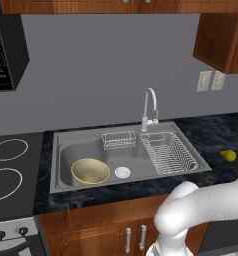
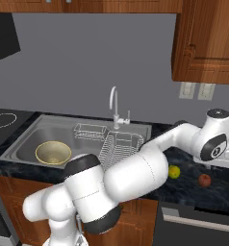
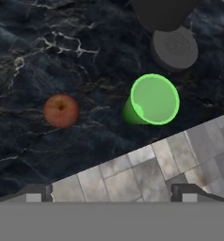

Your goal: Remove the apple and pear from the sink. Then move the bowl and cup from the counter to the sink for washing.

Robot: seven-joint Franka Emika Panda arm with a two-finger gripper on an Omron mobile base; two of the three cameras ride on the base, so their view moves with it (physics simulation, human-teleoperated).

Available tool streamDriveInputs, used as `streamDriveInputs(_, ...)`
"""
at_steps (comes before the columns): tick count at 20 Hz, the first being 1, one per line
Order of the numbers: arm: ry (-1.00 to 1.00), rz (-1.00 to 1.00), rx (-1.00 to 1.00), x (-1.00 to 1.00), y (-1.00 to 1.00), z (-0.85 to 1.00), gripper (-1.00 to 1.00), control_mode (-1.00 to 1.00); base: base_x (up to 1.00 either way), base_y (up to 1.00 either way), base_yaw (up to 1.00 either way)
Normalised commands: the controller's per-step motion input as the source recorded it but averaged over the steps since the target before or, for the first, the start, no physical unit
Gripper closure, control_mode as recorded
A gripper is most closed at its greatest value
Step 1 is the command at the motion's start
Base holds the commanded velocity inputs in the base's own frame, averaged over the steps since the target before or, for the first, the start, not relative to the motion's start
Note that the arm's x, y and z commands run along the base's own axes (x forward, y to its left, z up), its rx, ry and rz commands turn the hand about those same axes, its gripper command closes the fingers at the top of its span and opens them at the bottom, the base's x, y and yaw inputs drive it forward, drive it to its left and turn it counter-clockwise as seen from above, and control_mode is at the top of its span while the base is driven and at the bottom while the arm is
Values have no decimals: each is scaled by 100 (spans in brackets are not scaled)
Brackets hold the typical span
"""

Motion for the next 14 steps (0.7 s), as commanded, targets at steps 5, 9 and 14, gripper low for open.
streamDriveInputs(5, 7, 2, 0, 10, -14, -13, -100, -100, 0, 0, 0)
streamDriveInputs(9, 8, 2, 0, 8, -8, -11, -100, -100, 0, 0, 0)
streamDriveInputs(14, 5, 1, 2, 2, -4, -11, -100, -100, 0, 0, 0)
